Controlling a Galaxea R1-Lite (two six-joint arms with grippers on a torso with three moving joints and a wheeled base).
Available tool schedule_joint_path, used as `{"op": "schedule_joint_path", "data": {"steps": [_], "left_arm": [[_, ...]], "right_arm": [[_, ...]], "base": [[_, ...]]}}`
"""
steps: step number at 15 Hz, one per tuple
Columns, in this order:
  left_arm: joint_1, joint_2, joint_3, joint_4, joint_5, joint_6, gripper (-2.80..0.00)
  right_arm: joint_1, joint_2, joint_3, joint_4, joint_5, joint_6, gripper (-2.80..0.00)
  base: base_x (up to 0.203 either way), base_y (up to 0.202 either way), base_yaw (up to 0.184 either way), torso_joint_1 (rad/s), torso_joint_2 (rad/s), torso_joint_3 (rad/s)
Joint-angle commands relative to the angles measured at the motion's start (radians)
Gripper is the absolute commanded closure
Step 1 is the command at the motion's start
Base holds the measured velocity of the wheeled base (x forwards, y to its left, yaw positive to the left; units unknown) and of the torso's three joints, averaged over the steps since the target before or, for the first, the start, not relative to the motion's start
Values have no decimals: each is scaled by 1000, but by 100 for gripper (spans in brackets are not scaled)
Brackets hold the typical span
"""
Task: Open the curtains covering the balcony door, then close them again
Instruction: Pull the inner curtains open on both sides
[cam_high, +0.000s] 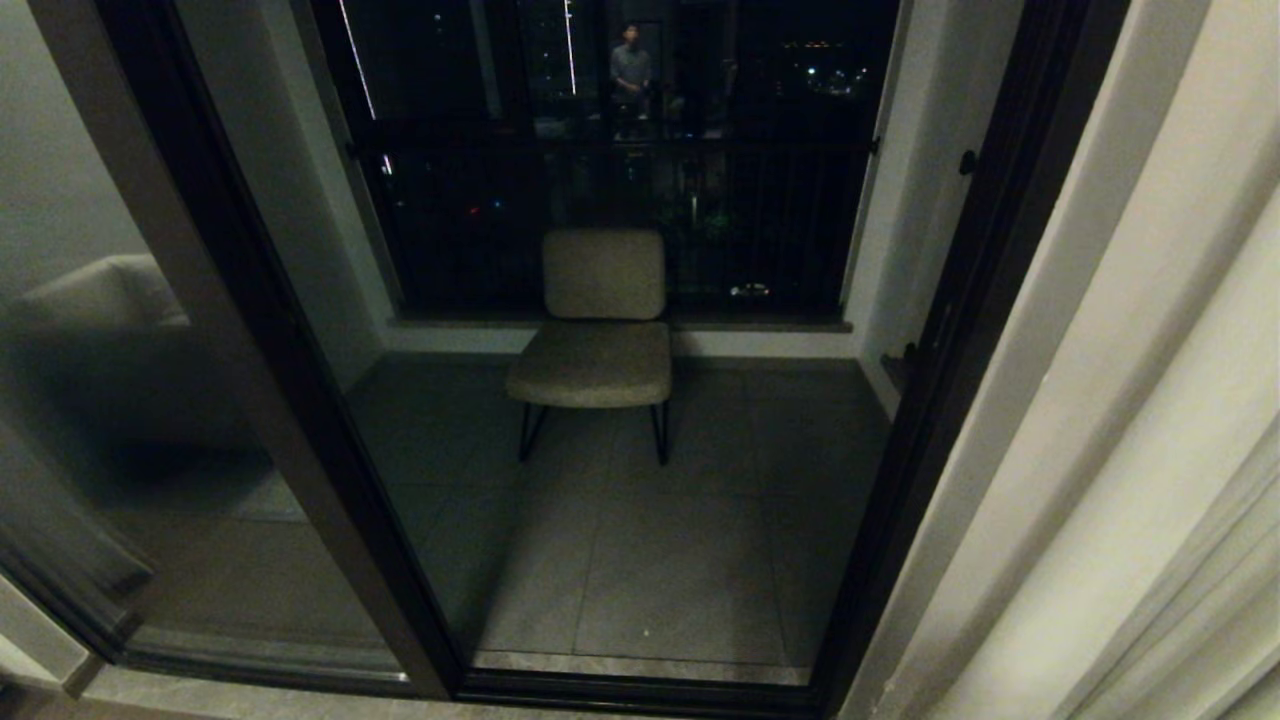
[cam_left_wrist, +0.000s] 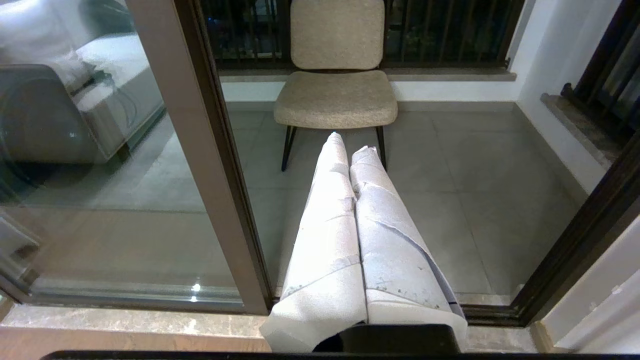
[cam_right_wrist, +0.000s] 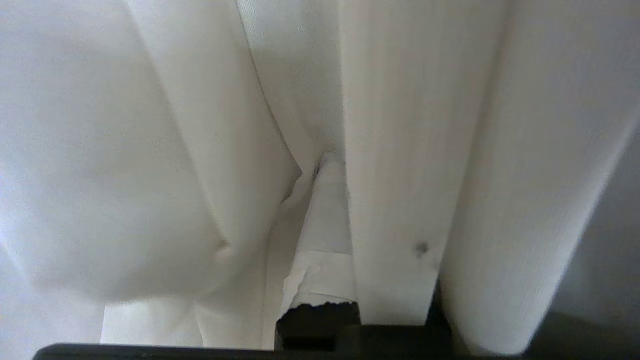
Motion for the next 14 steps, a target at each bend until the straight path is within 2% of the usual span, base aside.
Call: {"op": "schedule_joint_path", "data": {"steps": [1,5,8,10,12,13,14], "left_arm": [[0,0,0,0,0,0,0],[0,0,0,0,0,0,0],[0,0,0,0,0,0,0],[0,0,0,0,0,0,0],[0,0,0,0,0,0,0],[0,0,0,0,0,0,0],[0,0,0,0,0,0,0]], "right_arm": [[2,-57,36,-4,47,-2,0],[22,-232,205,4,187,1,0],[58,-394,389,12,303,4,0],[103,-463,468,11,343,4,0],[120,-473,473,12,350,3,0],[120,-473,471,11,350,3,-280],[121,-474,473,13,351,3,-280]], "base": [[0,0,0,0,0,0],[0,0,0,0,0,0],[0,0,0,0,0,0],[0,0,0,0,0,0],[0,0,0,0,0,0],[0,0,0,0,0,0],[0,0,0,0,0,0]]}}
